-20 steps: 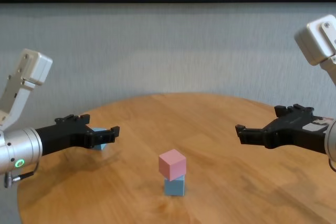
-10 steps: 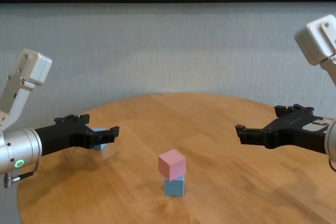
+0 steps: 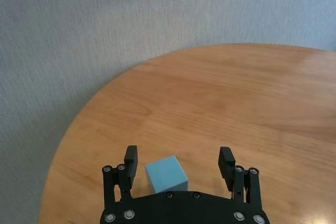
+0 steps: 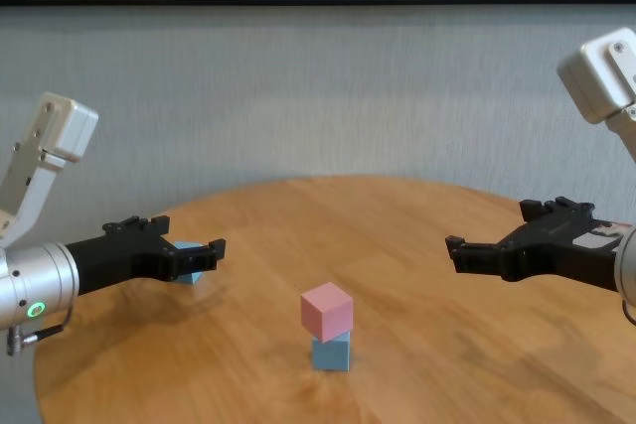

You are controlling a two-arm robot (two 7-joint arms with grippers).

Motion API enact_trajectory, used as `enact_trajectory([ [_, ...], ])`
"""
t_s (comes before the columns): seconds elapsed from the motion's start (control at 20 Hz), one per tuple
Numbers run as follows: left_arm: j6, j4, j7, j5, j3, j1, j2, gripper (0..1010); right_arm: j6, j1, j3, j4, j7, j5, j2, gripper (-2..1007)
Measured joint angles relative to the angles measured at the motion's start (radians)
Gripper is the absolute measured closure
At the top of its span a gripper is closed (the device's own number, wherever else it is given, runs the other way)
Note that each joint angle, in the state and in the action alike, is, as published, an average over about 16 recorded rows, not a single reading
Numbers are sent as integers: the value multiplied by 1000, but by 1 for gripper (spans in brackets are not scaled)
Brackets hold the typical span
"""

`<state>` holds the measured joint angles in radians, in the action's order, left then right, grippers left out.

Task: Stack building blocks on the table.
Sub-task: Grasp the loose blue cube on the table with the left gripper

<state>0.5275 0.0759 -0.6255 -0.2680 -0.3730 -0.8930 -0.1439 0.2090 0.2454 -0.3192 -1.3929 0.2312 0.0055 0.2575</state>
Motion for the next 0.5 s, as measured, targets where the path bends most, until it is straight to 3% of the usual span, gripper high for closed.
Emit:
enact_trajectory([
  [0.5, -9, 21, 2, 6, 5, 10, -4, 10, 0, 0, 0, 0, 0, 0, 0, 0],
])
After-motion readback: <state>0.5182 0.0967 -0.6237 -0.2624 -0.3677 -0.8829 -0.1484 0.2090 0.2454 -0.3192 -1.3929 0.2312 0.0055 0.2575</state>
